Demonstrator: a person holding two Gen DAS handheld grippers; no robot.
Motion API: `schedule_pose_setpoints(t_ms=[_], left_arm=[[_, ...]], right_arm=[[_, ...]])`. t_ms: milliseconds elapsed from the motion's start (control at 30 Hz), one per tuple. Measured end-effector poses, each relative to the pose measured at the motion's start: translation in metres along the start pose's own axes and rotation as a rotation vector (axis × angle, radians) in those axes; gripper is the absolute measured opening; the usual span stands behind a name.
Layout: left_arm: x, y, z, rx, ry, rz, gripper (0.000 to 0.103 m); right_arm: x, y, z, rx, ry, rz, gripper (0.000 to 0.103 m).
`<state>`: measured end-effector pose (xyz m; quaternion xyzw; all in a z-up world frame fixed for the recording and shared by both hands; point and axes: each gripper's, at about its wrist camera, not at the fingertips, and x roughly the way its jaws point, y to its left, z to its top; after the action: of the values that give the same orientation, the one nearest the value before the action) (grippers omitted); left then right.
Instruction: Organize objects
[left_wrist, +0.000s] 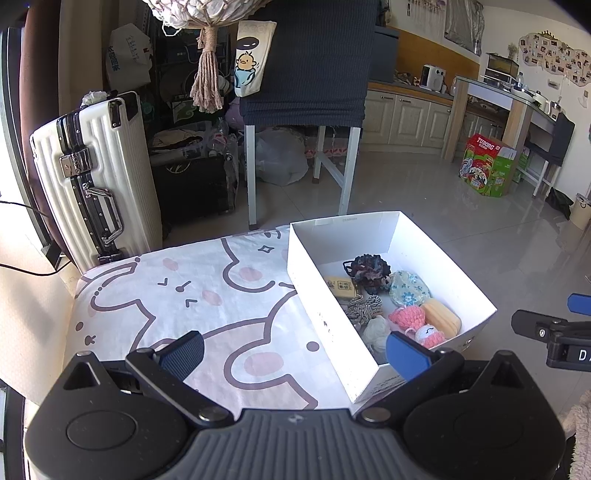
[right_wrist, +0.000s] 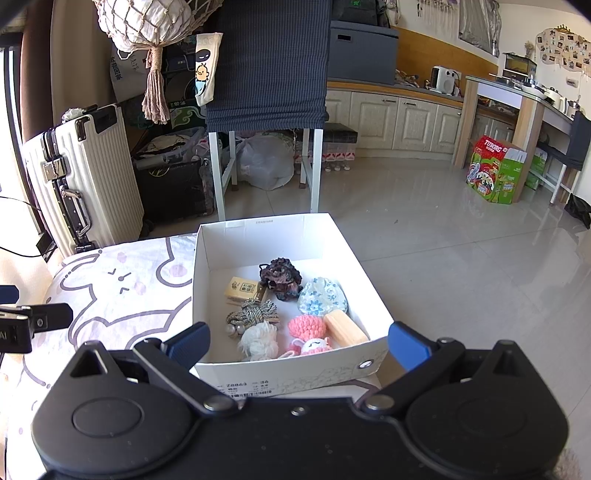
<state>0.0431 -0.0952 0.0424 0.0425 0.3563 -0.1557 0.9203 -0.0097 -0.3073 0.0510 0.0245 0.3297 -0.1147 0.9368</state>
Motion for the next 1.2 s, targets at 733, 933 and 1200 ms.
schedule_pose_setpoints(t_ms=[733, 933, 1200], left_arm=[[-0.0004, -0.0005, -0.0002, 0.000, 0.001, -0.004, 0.103], [-0.0011, -0.0025, -0.0002, 0.000, 0.002, -0.006, 0.103], [-0.0011, -0.0025, -0.0001, 0.000, 0.002, -0.006, 0.103]], right_arm=[[-0.0002, -0.0006, 0.0008, 0.000, 0.000, 0.000, 0.103], [-0.0002, -0.0009, 0.0010, 0.000, 0.000, 0.001, 0.103], [-0.0002, -0.0012, 0.0012, -0.001, 0.001, 0.001, 0.103]])
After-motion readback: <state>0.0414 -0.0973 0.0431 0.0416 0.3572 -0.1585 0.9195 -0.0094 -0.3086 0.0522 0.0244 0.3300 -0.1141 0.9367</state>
